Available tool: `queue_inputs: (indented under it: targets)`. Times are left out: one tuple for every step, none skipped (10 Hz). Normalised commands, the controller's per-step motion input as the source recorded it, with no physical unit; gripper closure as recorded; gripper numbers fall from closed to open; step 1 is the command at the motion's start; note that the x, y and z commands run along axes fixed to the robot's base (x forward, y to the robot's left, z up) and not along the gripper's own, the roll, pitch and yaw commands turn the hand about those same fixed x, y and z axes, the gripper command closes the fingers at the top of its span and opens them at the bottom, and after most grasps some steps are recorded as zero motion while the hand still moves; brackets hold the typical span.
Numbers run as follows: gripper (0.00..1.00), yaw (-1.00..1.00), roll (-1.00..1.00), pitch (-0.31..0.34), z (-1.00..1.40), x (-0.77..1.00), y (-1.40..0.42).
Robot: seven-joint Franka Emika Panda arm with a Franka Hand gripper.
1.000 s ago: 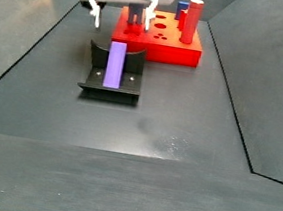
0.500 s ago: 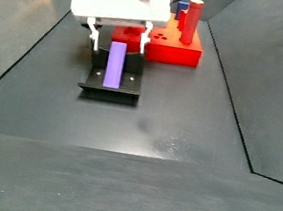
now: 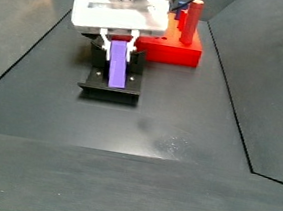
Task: Pick up the rectangle object. Move up. Place the rectangle object on the fixture. Regrasp the rectangle object. Move to above the board. Insert the rectangle object.
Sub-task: Move to above the board.
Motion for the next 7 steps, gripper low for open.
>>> queue_inputs:
  targets:
    - [1.0,0.0,0.14,0.154,1.0,-0.13,0.28]
    - [1.0,0.05,0.06,0.119,1.0,-0.13,0.27]
    - [1.0,0.09,0.0,0.086,1.0,-0.12,0.26]
    - [1.0,0.1,-0.03,0.065,1.0,-0.12,0.25]
    - [1.0,0.1,-0.03,0.05,1.0,-0.12,0.24]
    - [1.0,0.1,-0.04,0.018,1.0,-0.12,0.22]
    - [1.0,0.09,-0.04,-0.004,1.0,-0.12,0.22]
